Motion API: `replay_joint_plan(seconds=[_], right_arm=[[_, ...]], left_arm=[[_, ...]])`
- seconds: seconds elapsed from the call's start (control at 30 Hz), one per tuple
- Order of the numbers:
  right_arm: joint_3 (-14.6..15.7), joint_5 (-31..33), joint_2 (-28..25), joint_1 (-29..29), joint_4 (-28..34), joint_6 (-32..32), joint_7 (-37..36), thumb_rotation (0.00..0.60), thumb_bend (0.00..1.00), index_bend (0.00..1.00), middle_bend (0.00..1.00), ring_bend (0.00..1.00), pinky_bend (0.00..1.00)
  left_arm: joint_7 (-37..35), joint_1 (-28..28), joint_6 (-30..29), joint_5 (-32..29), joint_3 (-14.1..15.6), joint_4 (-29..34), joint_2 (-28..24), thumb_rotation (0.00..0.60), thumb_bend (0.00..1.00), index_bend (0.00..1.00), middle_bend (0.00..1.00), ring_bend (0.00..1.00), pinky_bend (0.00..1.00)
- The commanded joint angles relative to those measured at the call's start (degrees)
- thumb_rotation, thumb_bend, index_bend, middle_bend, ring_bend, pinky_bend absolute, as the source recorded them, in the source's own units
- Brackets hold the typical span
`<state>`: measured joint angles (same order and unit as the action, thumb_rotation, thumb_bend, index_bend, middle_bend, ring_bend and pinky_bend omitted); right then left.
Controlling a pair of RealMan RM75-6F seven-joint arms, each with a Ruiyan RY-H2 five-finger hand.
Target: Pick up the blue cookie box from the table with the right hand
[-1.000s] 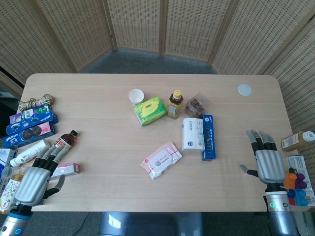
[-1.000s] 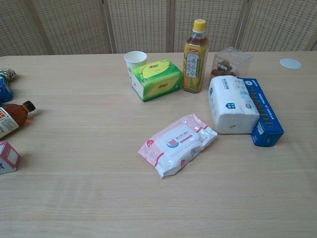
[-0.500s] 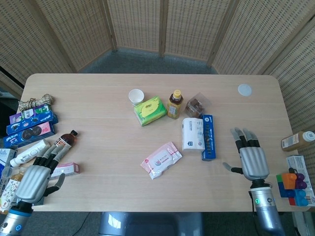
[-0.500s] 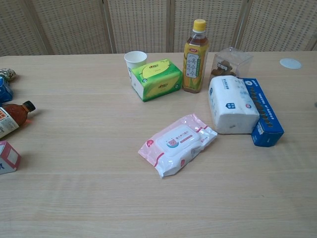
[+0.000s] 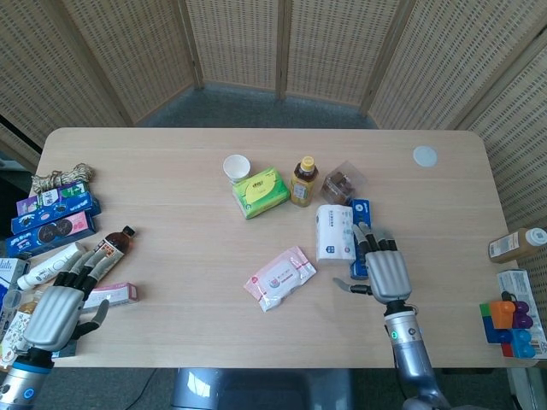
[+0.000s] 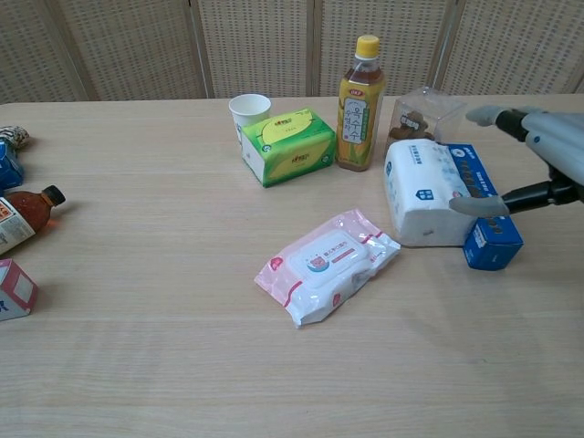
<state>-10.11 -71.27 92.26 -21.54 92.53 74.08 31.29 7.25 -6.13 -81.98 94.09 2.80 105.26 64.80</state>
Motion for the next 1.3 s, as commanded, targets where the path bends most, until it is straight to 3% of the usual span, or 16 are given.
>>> replay_joint_plan(seconds=[0.03, 0.4, 0.93, 1.13, 1.3], right_arm=[[-0.5, 1.8, 2.5, -1.5, -2.5, -1.8, 0.6, 0.268, 0.07, 0.00, 0.00, 0.00, 0.00], [-1.6, 3.4, 7.6, -3.5, -10.4, -3.1, -2.2, 0.268, 0.07, 0.00, 0.00, 0.00, 0.00], [0.1, -2.5, 13.8, -3.6, -27.6, 0.2, -10.9, 0.273, 0.08, 0.00, 0.00, 0.00, 0.00], [0.7, -3.8, 15.5, -3.4, -32.6, 0.5, -12.8, 0.317, 0.08, 0.00, 0.00, 0.00, 0.00], [0.8, -4.3, 17.1, -3.6, -35.6, 0.3, -13.6, 0.317, 0.08, 0.00, 0.00, 0.00, 0.00]], left_arm=[[-0.1, 0.0, -0.1, 0.0, 0.0, -0.1, 0.1, 0.600, 0.54, 0.11, 0.05, 0.00, 0.00], [-0.4, -0.1, -0.3, 0.0, 0.0, -0.4, 0.0, 0.600, 0.54, 0.11, 0.05, 0.00, 0.00], [0.2, 0.2, -0.8, 0.1, 0.2, 0.5, -0.5, 0.600, 0.53, 0.11, 0.05, 0.00, 0.00], [0.5, 0.2, -0.9, 0.1, 0.1, 0.7, -0.7, 0.600, 0.54, 0.11, 0.05, 0.00, 0.00], [0.5, 0.0, -0.7, 0.1, 0.0, 0.9, -0.6, 0.600, 0.54, 0.11, 0.05, 0.00, 0.00]])
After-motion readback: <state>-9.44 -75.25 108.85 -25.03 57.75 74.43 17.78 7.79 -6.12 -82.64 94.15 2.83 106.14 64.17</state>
